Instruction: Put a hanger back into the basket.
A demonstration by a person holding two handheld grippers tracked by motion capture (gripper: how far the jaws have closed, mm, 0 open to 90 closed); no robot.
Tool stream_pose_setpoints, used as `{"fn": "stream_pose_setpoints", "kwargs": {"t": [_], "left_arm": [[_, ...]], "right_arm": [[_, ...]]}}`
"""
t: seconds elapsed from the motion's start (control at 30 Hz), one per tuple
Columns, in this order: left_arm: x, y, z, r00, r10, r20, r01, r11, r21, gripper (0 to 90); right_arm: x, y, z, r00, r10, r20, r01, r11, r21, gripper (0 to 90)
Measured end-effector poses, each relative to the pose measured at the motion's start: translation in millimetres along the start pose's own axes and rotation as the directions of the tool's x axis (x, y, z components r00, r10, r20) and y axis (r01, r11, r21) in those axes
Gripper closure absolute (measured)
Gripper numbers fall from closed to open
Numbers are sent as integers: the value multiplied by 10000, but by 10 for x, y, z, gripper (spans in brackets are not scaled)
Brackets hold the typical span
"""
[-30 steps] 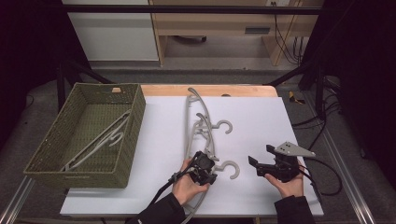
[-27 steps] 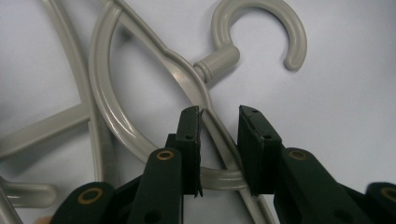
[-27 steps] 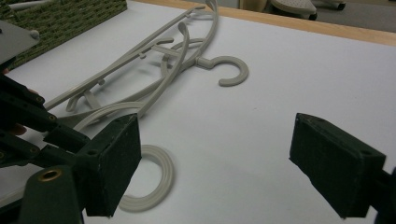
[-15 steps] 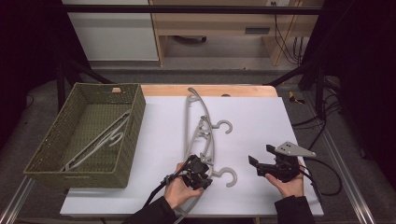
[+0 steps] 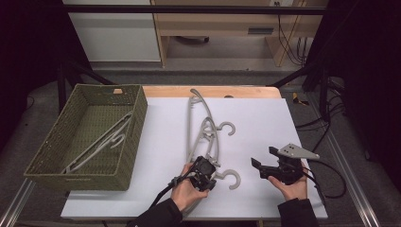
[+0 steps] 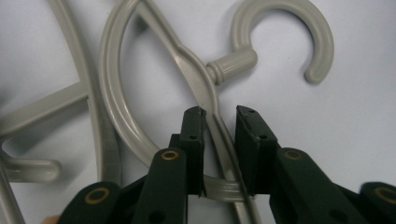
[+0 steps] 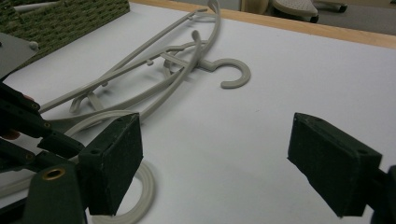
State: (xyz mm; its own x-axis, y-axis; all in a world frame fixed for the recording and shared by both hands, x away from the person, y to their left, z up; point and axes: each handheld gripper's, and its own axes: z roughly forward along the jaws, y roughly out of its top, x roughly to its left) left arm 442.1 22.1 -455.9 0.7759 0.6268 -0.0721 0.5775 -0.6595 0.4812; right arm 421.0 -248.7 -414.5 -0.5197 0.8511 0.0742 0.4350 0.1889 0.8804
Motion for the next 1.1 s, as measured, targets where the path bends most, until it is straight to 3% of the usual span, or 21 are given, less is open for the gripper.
{"fn": "stream_pose_setpoints", "kwargs": {"t": [0.13, 0.23, 0.33, 0.47, 0.57, 0.83, 1.0, 1.1], "left_arm": [[64, -5, -15, 9992, 175, 353, -179, 9998, 100, 801], [63, -27, -34, 9939, 1075, 260, -1081, 9939, 232, 816], [56, -27, -37, 9927, 1183, 246, -1189, 9926, 263, 816], [67, -19, -46, 9901, 1322, 477, -1339, 9903, 363, 713], [56, -24, -42, 9832, 1737, 565, -1762, 9835, 411, 686], [79, 9, -33, 9883, 1473, 389, -1496, 9867, 637, 807], [38, 28, -36, 9851, 1721, 73, -1721, 9819, 790, 824], [40, 9, -56, 9835, 1799, 191, -1808, 9809, 717, 825]], "right_arm": [[-8, 1, -8, 10000, -18, 48, 18, 10000, -6, 184], [-6, 0, -6, 10000, -11, 56, 11, 10000, -2, 184], [-1, 0, -3, 10000, 17, 33, -17, 10000, 15, 184], [-7, 2, -11, 10000, -26, 43, 26, 10000, -8, 185], [-10, 3, -16, 10000, 17, 42, -17, 10000, -49, 187], [-6, 5, -12, 10000, 30, 19, -30, 10000, -26, 188], [-10, 5, -15, 10000, -15, 26, 15, 10000, -23, 188], [-9, 4, -14, 10000, -2, -20, 2, 10000, -17, 191]]}}
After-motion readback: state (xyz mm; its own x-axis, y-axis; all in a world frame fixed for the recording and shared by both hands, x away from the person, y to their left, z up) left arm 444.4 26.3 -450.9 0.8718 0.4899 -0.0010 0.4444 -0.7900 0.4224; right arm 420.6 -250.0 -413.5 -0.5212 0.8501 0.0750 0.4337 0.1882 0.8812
